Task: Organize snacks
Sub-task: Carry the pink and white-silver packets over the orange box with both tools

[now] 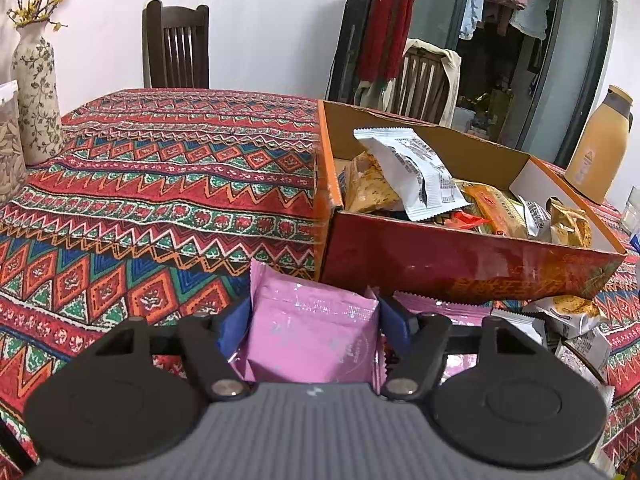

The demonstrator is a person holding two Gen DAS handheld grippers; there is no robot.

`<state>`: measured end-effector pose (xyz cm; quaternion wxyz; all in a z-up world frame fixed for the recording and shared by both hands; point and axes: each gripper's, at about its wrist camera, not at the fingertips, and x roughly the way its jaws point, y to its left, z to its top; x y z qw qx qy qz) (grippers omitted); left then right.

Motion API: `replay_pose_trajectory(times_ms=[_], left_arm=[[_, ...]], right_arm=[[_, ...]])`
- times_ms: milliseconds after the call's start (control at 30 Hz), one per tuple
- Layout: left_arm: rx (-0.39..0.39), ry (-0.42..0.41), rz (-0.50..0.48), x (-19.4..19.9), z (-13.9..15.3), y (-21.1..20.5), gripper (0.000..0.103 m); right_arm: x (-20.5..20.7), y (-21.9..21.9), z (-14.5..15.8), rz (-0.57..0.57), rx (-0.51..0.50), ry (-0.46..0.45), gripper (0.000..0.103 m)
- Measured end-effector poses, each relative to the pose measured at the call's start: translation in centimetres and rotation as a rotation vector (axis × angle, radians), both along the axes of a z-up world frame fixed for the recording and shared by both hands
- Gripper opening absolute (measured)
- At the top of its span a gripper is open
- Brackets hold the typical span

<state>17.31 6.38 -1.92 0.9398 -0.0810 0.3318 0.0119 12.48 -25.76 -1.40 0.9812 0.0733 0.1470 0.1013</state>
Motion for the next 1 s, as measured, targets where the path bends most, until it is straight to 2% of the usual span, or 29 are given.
replay_pose_trajectory(times_ms=[300,633,800,1000], left_arm=[[0.055,-0.105,0.02,-1.9,1.1,-0.8,0.069],[0.069,-0.198,0.09,-4.0,2.6,-0.5,0.068],[0.036,-0.218,0.065,-5.0,3.9,-0.9,0.068],[0.013,-0.241,-0.009,-5.8,5.2,-3.4,0.068]], right_arm=[[-0.2,0.2,0.1,-0.003,-0.017,-0.011,0.04],[-0.3,0.0,0.1,-0.011,-0.007,-0.024,0.04],[-0.6,0.1,0.1,-0.022,-0.017,-0.037,0.04],[-1.3,0.2,0.3,-0.048,-0.028,-0.072,0.04]])
